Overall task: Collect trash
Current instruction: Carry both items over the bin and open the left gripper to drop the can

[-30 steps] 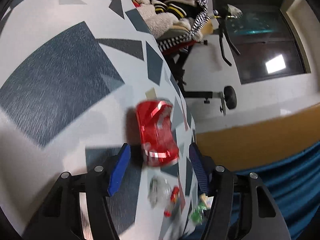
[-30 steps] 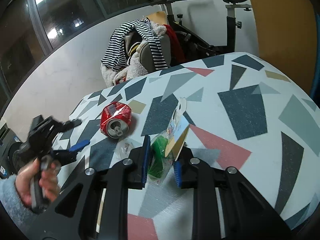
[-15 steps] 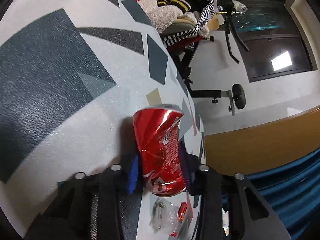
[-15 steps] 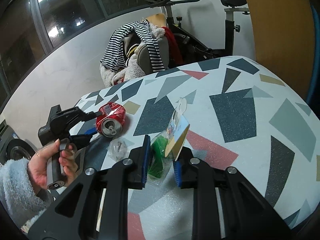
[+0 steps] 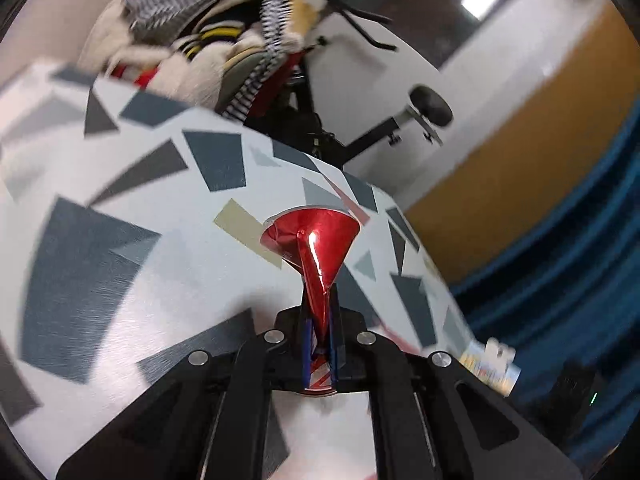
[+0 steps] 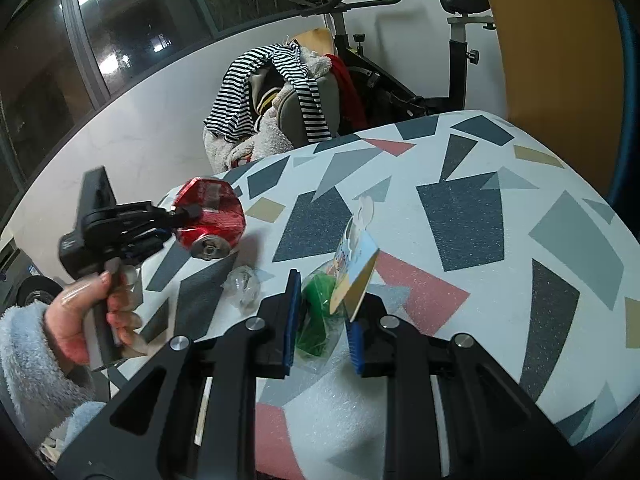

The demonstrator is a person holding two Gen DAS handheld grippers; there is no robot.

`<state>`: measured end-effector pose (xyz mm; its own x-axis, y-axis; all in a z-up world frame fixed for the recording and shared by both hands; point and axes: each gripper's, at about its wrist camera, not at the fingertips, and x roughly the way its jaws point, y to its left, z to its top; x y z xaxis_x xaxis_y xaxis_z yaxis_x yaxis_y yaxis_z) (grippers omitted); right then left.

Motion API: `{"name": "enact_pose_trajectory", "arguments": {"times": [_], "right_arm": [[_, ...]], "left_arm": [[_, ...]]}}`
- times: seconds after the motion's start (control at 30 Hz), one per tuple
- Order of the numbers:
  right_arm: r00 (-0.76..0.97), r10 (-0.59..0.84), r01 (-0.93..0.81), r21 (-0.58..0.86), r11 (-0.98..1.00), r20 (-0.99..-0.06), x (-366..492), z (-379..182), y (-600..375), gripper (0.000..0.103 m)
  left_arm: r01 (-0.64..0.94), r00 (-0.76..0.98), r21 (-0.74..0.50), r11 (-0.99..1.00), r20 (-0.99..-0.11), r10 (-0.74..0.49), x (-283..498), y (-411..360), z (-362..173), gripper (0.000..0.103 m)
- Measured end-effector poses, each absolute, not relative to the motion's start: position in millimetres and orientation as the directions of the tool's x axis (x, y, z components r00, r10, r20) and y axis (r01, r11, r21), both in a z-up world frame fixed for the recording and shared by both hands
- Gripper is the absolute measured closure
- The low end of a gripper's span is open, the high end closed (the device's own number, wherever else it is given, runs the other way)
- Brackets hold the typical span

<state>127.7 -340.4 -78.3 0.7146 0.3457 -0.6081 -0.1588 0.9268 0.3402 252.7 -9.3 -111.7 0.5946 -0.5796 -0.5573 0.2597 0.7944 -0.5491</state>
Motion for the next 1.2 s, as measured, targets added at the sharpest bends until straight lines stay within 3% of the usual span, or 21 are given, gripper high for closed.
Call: {"name": "enact_pose_trajectory", "arguments": {"times": [0.23,0.53,0.77,1.2], "right_arm": [[0.701,0.376,-0.217,0.321,0.922,-0.606,105,-69,-327,0.079],[0.667,0.404,-0.311,0.259,0.915,-0.626,63,-69,-294,0.079],[0.670,0.403,-0.360,0.202,0.911,-0.623,25,-82,-278,0.079],[0.675,0.408,-0.341,0.230,0.911,-0.615,1,-101,-279,0.079]], "left_arm": [[0.352,0.609,-0.394,0.849,-0.592,-0.527,182,1,-80,0.097],[0.410,0.610,-0.356,0.840,-0.578,-0.543,90,18,-71,0.097],[0.467,0.596,-0.358,0.808,-0.548,-0.587,18,24,-84,0.097],[0.511,0.549,-0.326,0.795,-0.588,-0.594,-42,23,-137,0.096]]}}
